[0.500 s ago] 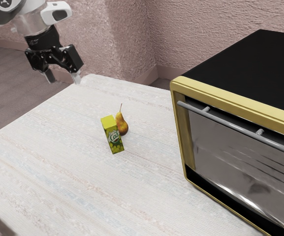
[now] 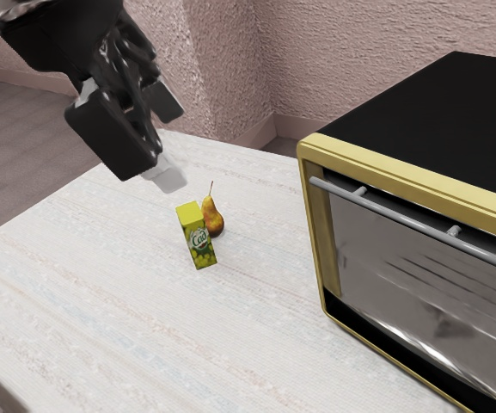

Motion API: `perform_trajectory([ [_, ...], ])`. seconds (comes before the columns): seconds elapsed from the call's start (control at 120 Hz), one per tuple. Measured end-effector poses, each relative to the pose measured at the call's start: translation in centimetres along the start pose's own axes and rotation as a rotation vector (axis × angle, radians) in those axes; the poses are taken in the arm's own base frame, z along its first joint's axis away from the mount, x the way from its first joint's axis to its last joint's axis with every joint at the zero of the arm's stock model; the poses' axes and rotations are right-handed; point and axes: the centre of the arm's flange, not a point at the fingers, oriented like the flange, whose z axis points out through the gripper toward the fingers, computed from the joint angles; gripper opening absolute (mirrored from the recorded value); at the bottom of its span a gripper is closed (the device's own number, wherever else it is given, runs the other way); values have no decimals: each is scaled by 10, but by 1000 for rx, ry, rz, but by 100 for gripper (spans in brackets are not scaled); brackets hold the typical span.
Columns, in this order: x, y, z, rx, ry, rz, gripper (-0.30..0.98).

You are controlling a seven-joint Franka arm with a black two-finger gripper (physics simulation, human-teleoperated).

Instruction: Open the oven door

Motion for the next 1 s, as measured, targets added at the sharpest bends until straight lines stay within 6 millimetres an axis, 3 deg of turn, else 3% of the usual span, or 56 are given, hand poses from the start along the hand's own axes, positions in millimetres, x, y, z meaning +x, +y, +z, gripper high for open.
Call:
perform_trajectory([
  [0.042, -5, 29, 4, 6, 0, 107, 66],
  [0.083, -6, 45, 11, 1, 1, 207, 66],
  [0.183, 0, 57, 40, -55, 30, 446, 67],
  [0.35, 42, 43, 87, -118, 102, 735, 67],
  [0.475, 66, 40, 108, -129, 127, 903, 67],
  [0.667, 54, 45, 160, -200, 72, 1081, 66],
  [0.817, 76, 32, 179, -201, 95, 1181, 66],
  [1.0, 101, 17, 184, -179, 126, 1276, 66],
])
